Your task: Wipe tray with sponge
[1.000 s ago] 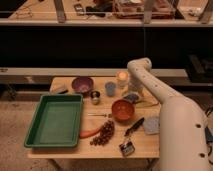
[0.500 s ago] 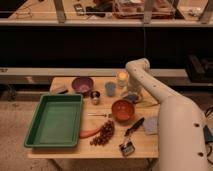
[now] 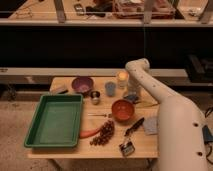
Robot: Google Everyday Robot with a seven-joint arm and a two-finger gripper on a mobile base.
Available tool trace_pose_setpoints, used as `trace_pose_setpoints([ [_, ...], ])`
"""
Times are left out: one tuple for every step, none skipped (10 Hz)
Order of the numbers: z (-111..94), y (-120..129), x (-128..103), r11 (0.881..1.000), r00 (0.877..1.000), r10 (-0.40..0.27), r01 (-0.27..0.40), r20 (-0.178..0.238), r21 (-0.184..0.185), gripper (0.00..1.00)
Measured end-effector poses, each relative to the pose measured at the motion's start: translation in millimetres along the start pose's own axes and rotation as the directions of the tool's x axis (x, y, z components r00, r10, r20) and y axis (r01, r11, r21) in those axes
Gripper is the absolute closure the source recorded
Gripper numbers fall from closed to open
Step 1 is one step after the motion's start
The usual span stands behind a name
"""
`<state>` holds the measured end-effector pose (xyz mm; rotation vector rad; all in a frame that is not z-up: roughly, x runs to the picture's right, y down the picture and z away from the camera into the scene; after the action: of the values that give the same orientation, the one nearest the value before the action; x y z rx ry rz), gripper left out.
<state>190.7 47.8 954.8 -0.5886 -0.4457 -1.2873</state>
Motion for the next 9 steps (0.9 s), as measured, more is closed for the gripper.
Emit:
trace_pose_setpoints([
  [0, 0, 1, 1.000, 1.000, 0.001, -0.001, 0.000, 0.002, 0.64],
  [0, 0, 1, 1.000, 1.000, 0.003, -0.003, -0.002, 0.005, 0.74],
  [-1, 0, 2, 1.000, 1.000, 0.005, -0.005, -0.002, 0.009, 0.82],
  [-1, 1, 2, 1.000, 1.000, 0.010, -0.010, -0.002, 0.016, 0.94],
  [-2, 1, 3, 1.000, 1.000, 0.015, -0.015, -0.002, 0.021, 0.99],
  [-2, 2, 4, 0.999, 1.000, 0.020, -0.020, -0.006, 0.027, 1.00],
  [-3, 4, 5, 0.999, 0.999, 0.034, -0.034, -0.006, 0.037, 1.00],
  [-4, 6, 5, 0.998, 0.999, 0.045, -0.045, -0.004, 0.050, 1.00],
  [-10, 11, 6, 0.995, 0.998, 0.064, -0.063, -0.006, 0.072, 1.00],
])
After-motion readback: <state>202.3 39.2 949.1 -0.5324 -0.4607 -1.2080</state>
